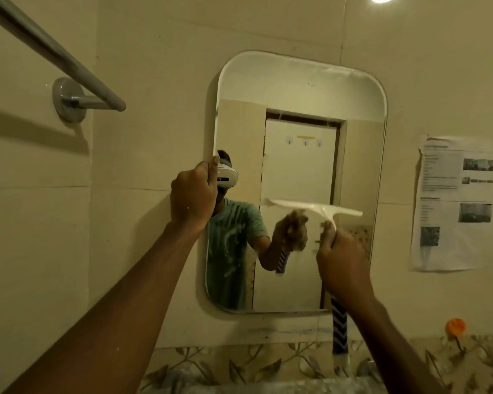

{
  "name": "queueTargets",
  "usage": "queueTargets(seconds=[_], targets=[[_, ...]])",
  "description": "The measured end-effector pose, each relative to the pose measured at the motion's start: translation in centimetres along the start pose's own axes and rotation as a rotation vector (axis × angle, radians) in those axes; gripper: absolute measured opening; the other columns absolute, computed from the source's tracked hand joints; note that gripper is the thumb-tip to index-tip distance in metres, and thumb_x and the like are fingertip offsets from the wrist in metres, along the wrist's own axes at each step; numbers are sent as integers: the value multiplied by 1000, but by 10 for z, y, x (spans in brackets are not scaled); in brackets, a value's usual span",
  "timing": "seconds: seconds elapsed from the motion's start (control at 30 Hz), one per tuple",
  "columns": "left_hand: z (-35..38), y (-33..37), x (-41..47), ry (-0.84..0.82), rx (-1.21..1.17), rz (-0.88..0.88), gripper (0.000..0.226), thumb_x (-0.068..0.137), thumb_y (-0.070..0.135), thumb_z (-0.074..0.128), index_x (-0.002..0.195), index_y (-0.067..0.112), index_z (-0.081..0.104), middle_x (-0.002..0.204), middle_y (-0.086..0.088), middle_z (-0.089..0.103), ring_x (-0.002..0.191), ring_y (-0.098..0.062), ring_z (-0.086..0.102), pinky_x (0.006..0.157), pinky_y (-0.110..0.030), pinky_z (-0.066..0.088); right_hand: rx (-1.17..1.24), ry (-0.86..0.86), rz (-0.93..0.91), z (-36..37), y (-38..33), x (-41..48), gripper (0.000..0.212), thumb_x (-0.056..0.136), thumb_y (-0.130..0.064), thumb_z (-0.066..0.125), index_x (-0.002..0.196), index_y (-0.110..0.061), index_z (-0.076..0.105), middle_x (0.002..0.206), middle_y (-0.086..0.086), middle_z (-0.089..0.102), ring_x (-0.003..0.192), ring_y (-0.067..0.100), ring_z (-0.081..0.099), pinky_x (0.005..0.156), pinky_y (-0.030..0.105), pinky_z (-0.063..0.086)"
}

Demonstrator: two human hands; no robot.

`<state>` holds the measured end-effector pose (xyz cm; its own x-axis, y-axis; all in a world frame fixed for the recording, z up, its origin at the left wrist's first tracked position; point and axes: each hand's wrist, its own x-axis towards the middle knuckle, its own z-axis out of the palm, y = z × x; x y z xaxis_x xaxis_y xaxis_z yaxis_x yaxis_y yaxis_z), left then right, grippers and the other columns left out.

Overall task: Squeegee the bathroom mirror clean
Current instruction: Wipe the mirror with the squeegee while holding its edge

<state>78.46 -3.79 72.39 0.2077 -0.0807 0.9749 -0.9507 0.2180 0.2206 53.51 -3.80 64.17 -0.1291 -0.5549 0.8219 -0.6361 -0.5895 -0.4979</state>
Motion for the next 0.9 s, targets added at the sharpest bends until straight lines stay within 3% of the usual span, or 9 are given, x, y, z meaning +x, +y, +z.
queueTargets(seconds=[0.13,0.33,0.5,0.6,0.73,0.9], targets=[[1,-3,-17,-23,1,-28,48,101,37,39,80,2,63,66,-17,66,57,-30,64,48,-29,46,38,-94,114,2,8,-39,41,102,-38,29,68,-27,51,58,0,60,48,13,60,44,33,54],[-1,-3,-41,-15,39,-69,46,101,35,42,75,3,62,58,-13,62,47,-19,46,47,-22,25,75,-78,57,-22,-11,20,48,103,-36,31,69,-15,56,53,1,53,32,1,44,33,14,33],[-2,-3,-45,13,59,-66,46,101,35,43,75,3,63,55,-10,60,45,-13,40,44,-13,15,22,-49,21,-10,-3,10,48,104,-36,28,74,-13,57,58,6,58,48,17,54,46,30,44],[1,-4,-52,37,80,-66,46,101,35,44,74,4,64,53,-10,60,44,-13,39,45,-13,13,13,-61,72,4,15,-36,44,103,-37,28,69,-22,53,56,1,57,47,13,55,41,27,42],[2,-4,-57,65,83,-89,45,101,35,43,76,4,66,53,-7,58,45,-11,39,45,-12,14,-55,-127,133,9,27,-75,42,102,-40,29,63,-29,43,53,-11,51,46,1,48,40,21,27],[4,-5,-63,65,93,-114,48,101,37,41,72,4,62,53,-9,57,46,-15,42,49,-25,28,-6,-62,43,-5,16,-30,41,102,-38,32,68,-27,51,54,-9,53,43,0,47,39,17,27]])
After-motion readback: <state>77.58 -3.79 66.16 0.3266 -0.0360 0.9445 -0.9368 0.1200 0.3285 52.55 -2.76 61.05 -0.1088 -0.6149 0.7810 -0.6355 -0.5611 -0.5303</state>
